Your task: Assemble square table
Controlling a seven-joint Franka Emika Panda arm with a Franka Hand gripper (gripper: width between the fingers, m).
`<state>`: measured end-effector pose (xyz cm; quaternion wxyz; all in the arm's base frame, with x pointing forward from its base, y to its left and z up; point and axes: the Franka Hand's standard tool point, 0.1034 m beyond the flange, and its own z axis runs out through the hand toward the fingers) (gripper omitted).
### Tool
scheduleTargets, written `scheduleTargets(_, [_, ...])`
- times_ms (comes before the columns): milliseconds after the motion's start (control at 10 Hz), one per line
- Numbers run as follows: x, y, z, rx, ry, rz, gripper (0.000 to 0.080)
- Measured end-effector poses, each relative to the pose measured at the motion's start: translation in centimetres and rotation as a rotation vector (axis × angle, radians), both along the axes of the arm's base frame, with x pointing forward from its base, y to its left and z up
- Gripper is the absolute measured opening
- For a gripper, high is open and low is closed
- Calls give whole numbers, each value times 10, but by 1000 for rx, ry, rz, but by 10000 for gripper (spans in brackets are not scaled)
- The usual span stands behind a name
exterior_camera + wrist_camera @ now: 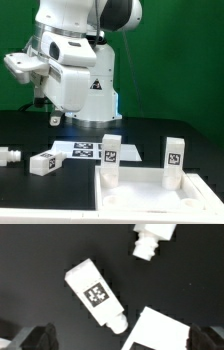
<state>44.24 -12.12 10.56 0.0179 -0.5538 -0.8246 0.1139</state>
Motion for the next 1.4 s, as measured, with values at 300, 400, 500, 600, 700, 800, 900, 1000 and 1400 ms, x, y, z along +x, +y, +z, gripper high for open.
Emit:
scheduleTargets(300, [40,-4,-9,-55,-69,-264,649])
scheduleTargets(400, [38,-1,-16,-95,-83,-476,649])
scheduleTargets(500, [38,-1,-16,-95,-83,-476,649])
scheduleTargets(600, [38,-1,-16,-95,-83,-476,649])
scheduleTargets(700, [38,-1,-16,-95,-83,-476,649])
scheduleTargets(800, [38,-1,-16,-95,-83,-476,649])
scheduleTargets(900, [38,-1,-16,-95,-83,-476,649])
scheduleTargets(1000, [38,-1,-16,-95,-83,-476,649])
scheduleTargets(1400, [38,-1,-16,-95,-83,-476,649])
